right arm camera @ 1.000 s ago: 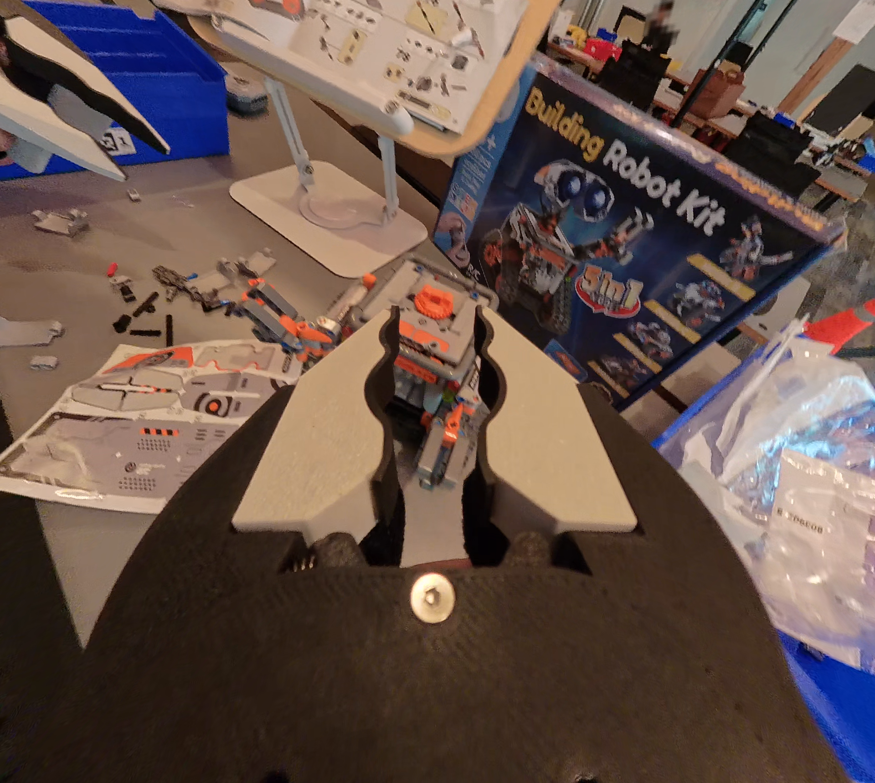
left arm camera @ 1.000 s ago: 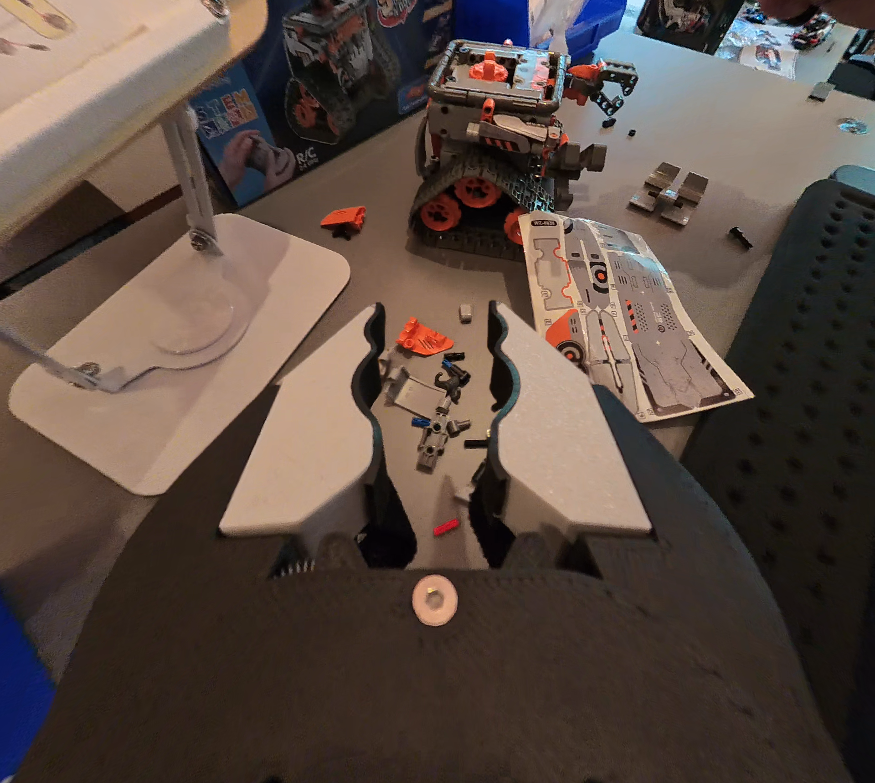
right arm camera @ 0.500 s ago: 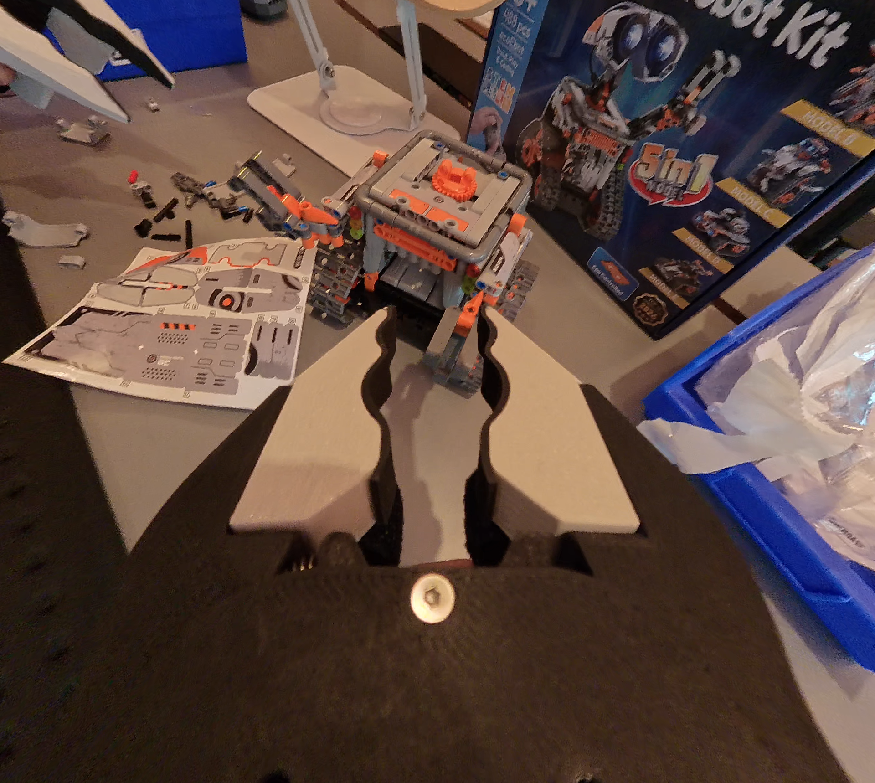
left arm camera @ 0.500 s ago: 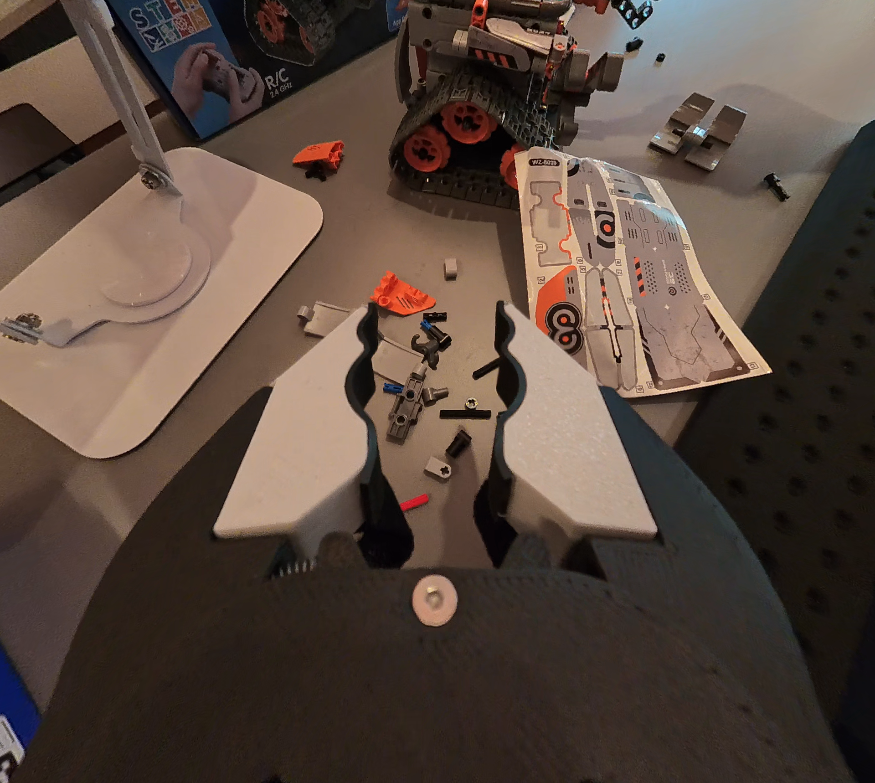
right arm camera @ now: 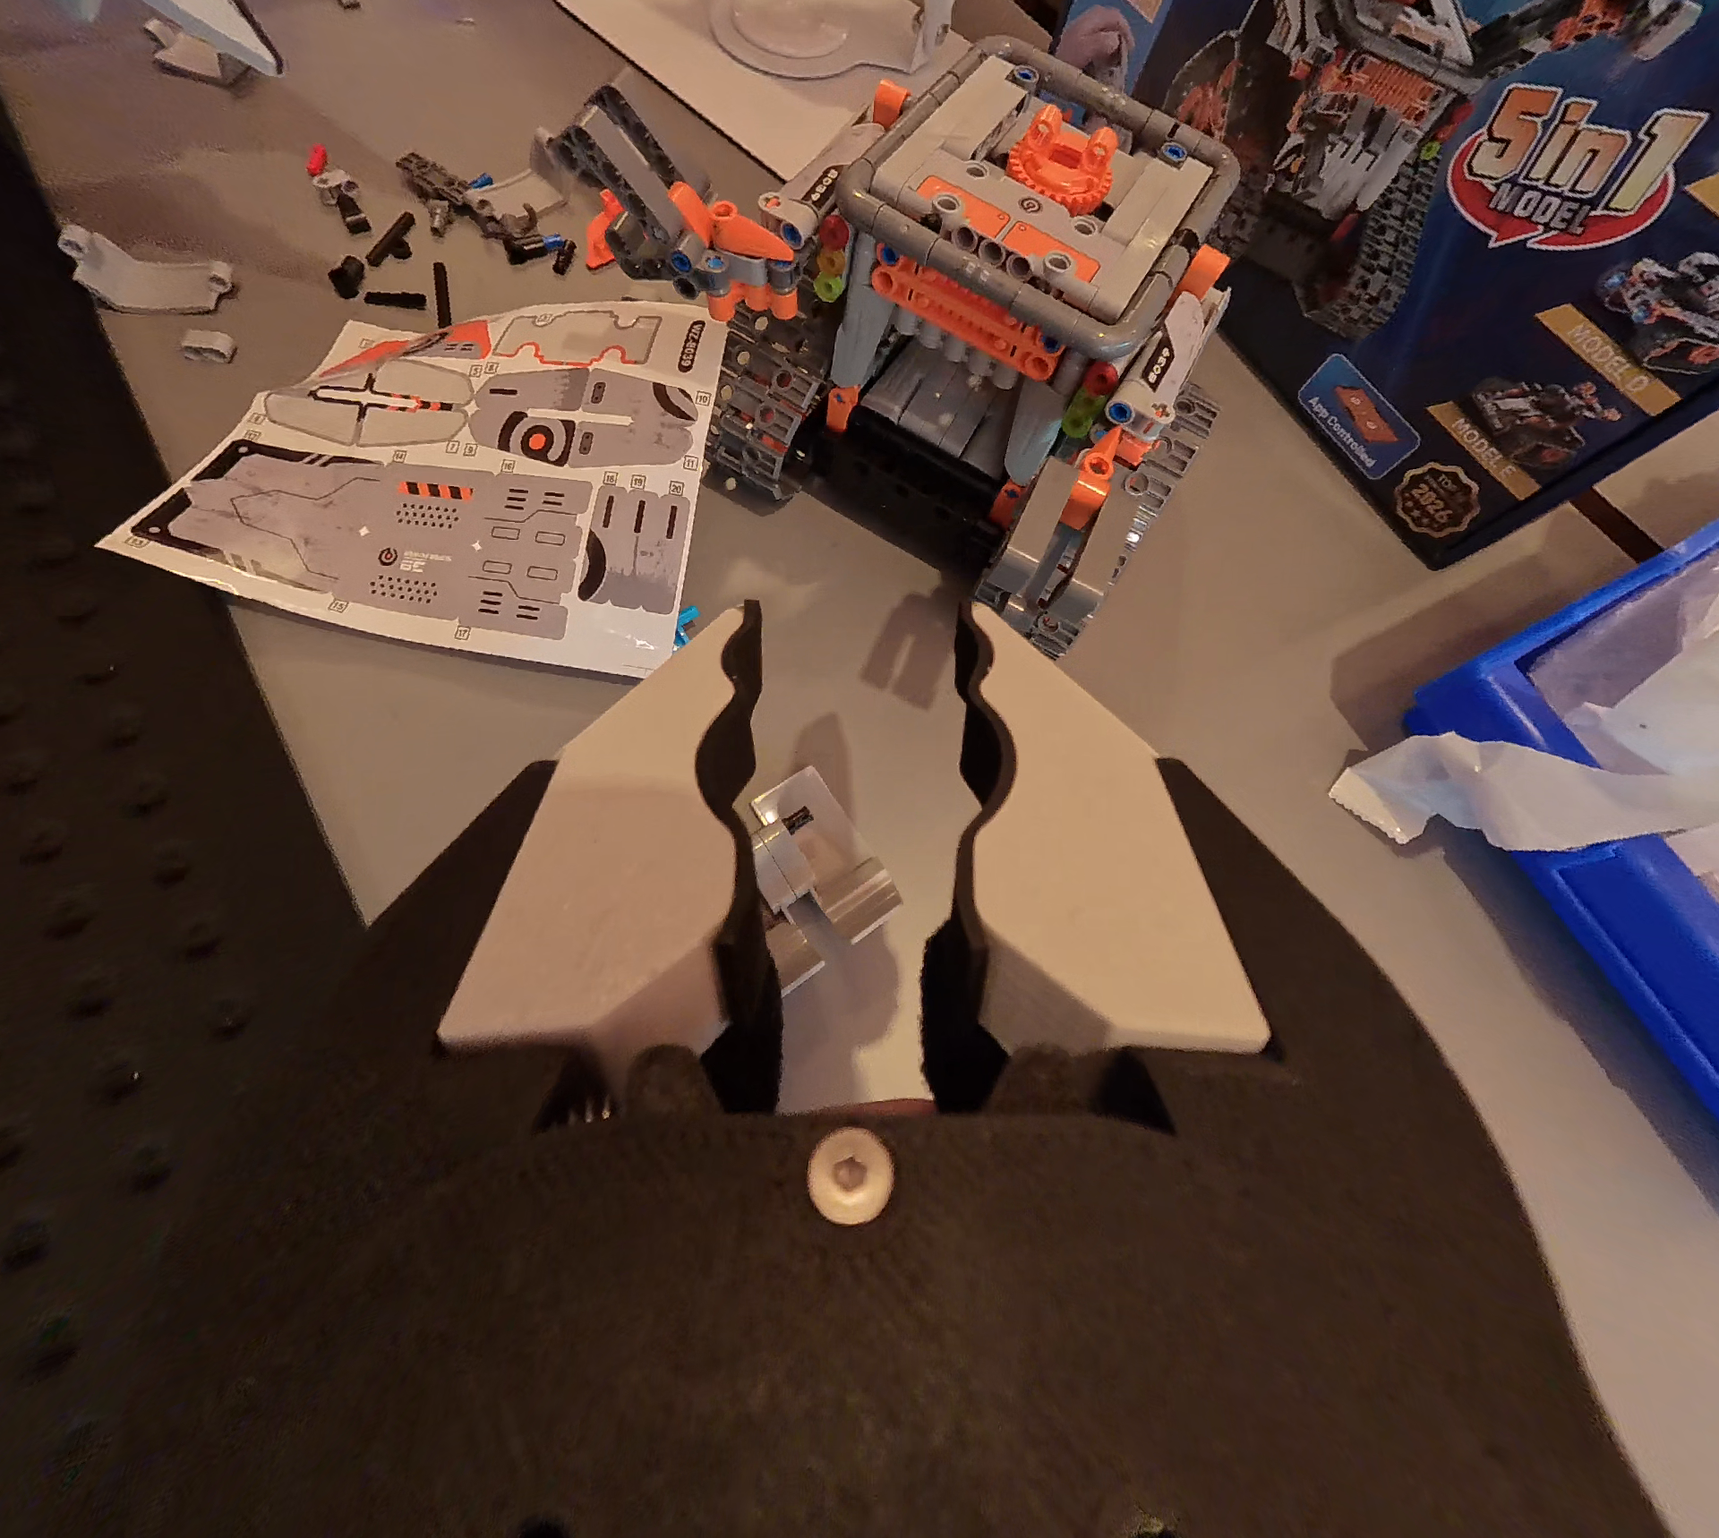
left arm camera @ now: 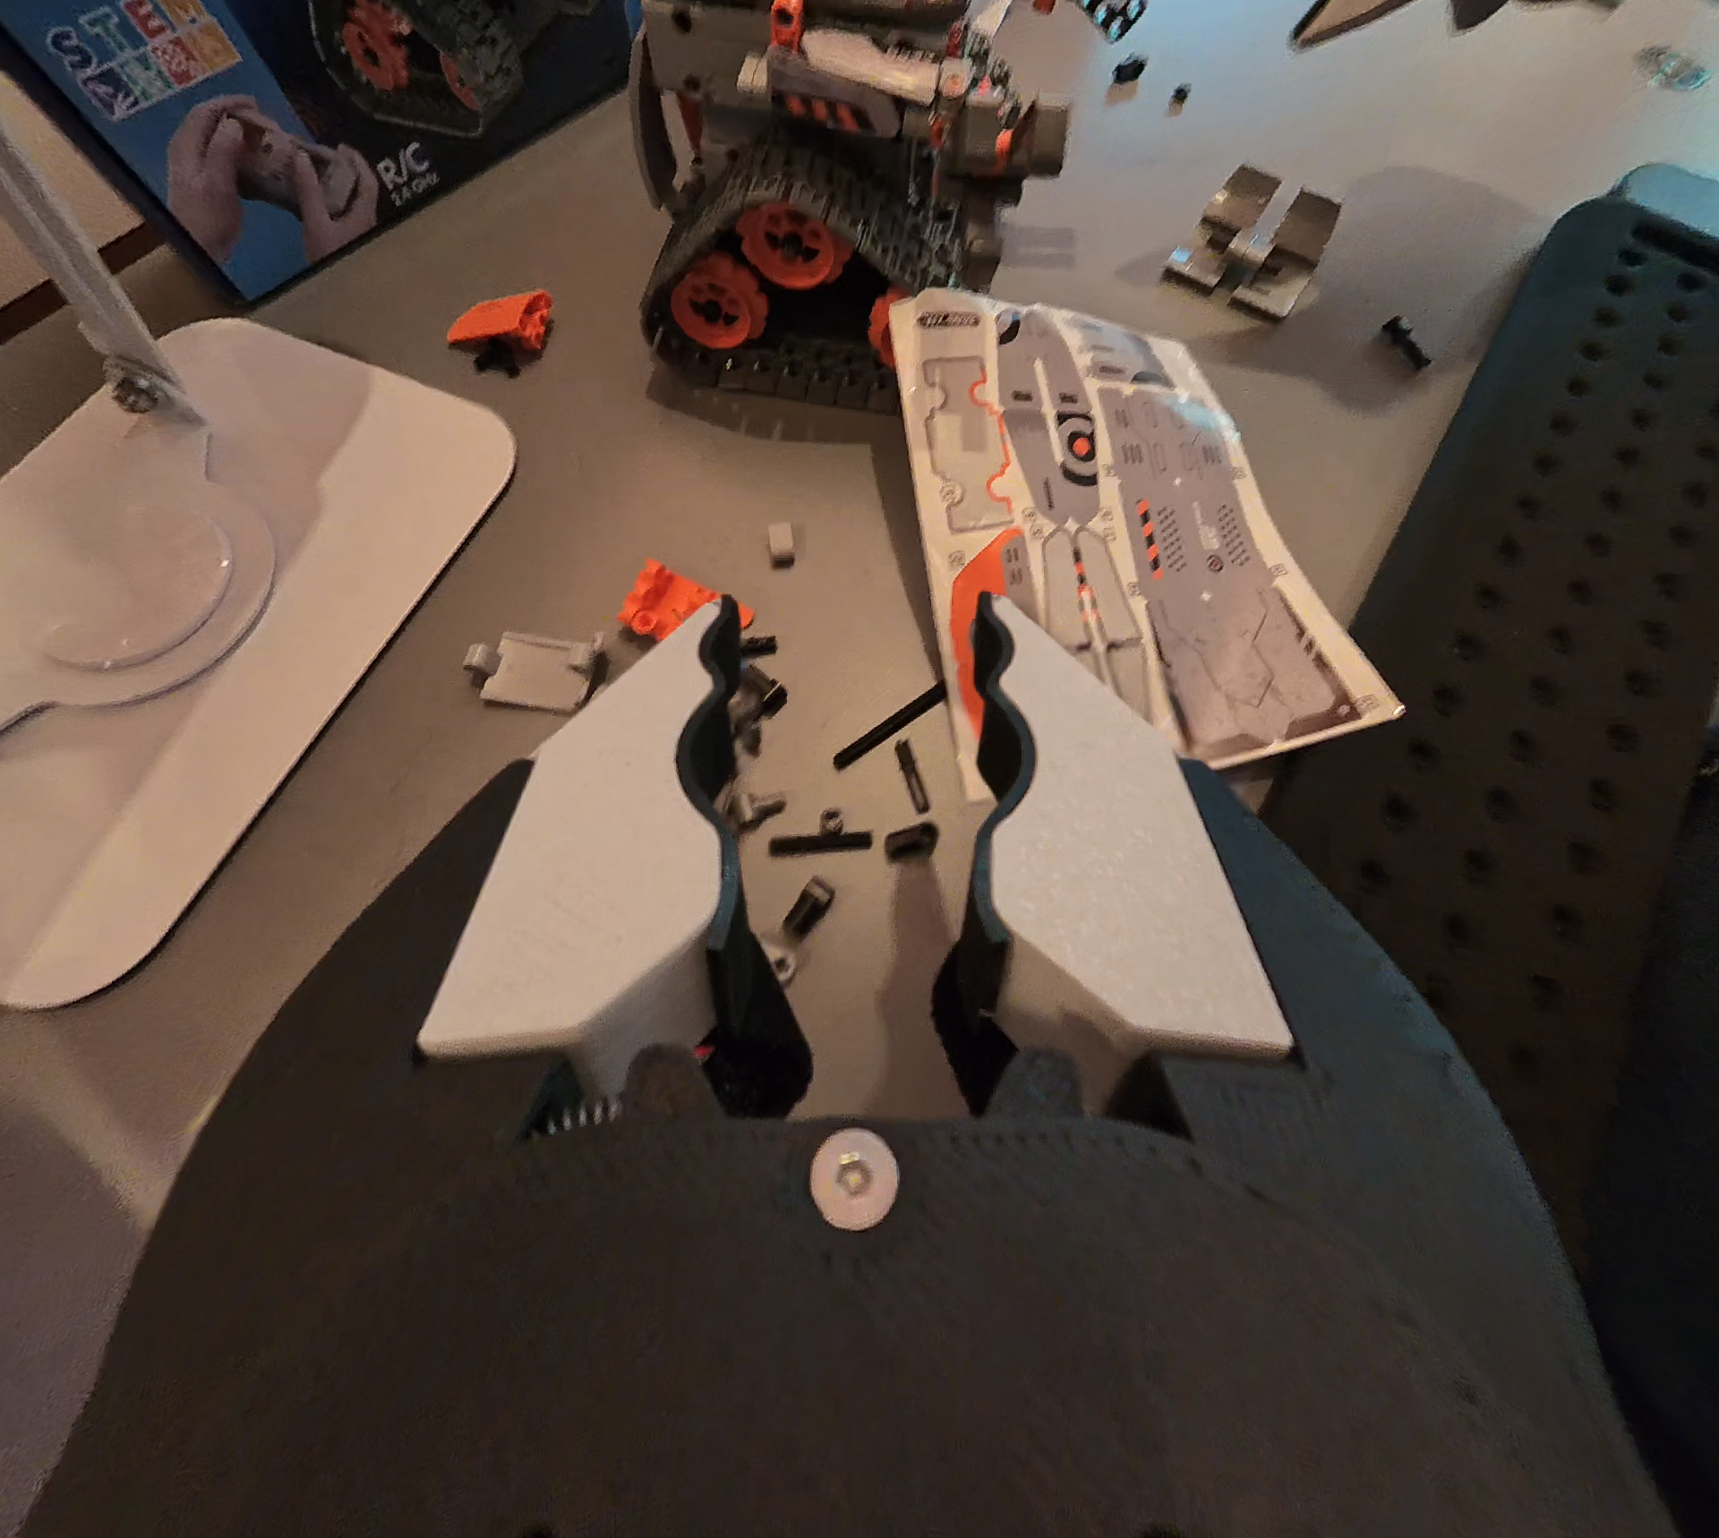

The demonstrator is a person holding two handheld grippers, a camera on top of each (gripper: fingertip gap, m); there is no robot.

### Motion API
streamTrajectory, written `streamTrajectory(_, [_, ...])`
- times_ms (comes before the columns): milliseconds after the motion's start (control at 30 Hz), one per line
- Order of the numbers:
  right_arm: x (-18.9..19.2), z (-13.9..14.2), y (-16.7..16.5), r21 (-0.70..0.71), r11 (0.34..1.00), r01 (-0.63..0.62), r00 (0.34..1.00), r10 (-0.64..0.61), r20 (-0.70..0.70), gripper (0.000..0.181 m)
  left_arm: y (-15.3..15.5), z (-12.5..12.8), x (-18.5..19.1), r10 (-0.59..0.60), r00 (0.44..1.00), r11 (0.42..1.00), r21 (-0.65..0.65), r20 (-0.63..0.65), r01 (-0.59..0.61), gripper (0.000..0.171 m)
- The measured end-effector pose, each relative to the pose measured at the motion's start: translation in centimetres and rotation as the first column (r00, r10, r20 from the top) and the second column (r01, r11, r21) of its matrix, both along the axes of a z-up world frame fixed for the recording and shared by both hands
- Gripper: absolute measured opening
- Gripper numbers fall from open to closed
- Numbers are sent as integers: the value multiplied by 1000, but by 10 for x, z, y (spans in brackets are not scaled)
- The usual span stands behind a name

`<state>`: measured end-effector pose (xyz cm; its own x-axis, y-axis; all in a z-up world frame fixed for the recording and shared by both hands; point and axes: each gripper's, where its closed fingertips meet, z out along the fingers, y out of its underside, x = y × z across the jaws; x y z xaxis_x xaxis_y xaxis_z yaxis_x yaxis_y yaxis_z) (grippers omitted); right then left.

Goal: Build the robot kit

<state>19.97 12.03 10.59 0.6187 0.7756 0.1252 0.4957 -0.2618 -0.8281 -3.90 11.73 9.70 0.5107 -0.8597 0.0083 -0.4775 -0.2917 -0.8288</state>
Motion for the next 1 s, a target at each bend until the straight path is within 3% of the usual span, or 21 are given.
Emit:
streamTrajectory(100, [-4,-6,-5,-34,999,-22,1000,23,18,38,-2,1,26,-50,999,999,-3,18,50,48])
streamTrajectory(200, [-18,-4,-15,-37,997,-71,997,71,9,35,0,-10,20,-54,993,999,2,-109,54,49])
streamTrajectory(333, [-42,-22,-36,-139,979,-146,988,151,21,38,-15,-28,7,-110,990,982,-164,-93,94,56])
streamTrajectory(500, [-59,-45,-41,-218,961,-169,984,177,13,43,-11,-48,43,-179,983,941,-298,-34,161,61])
streamTrajectory(567, [-63,-43,-41,-225,958,-177,984,174,-34,43,-11,-56,58,-202,979,894,-405,17,192,61])
streamTrajectory(700, [-64,-47,-38,-222,960,-169,986,162,-49,42,-16,-68,75,-250,965,818,-518,74,252,35])
streamTrajectory(833, [-59,-46,-41,-216,965,-146,989,137,-57,41,-23,-57,82,-266,943,773,-540,200,333,4])
streamTrajectory(1000, [-46,-36,-48,-193,972,-135,989,120,-89,38,-25,-35,67,-266,938,794,-501,222,344,0])
